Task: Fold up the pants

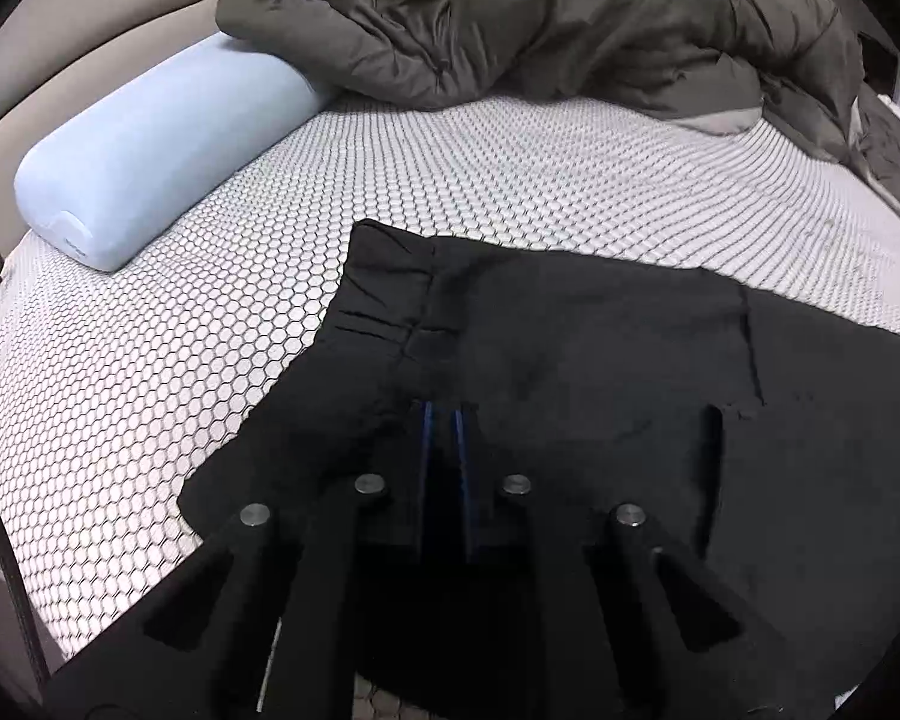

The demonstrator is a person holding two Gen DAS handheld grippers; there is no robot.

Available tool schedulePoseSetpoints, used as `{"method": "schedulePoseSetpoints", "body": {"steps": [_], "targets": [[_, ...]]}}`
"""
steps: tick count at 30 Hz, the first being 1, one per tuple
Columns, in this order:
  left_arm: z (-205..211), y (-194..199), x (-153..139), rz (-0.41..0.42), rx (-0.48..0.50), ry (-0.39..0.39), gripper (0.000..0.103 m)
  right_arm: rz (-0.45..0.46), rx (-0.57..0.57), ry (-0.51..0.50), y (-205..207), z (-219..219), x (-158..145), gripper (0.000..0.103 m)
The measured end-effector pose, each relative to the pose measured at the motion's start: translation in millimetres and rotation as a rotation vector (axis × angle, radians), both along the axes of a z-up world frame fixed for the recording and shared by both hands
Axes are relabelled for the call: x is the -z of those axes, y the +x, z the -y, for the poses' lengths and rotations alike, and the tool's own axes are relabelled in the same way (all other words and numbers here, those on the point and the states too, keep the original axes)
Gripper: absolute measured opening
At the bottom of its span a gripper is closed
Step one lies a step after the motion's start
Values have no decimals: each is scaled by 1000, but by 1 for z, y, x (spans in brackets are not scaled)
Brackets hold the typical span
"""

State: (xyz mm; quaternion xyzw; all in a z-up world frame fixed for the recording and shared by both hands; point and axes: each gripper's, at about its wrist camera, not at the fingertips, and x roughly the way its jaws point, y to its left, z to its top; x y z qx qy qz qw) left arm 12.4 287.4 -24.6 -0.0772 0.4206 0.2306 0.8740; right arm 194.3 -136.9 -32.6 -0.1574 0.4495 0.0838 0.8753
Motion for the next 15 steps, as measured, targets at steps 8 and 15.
{"method": "schedulePoseSetpoints", "body": {"steps": [8, 15], "targets": [[31, -25, 5, -17, 132, 10, 47, -28, -193, 199, -47, -6, -14, 97], [23, -26, -7, 39, -55, -31, 47, -100, -231, 8, -67, 1, 7, 98]]}}
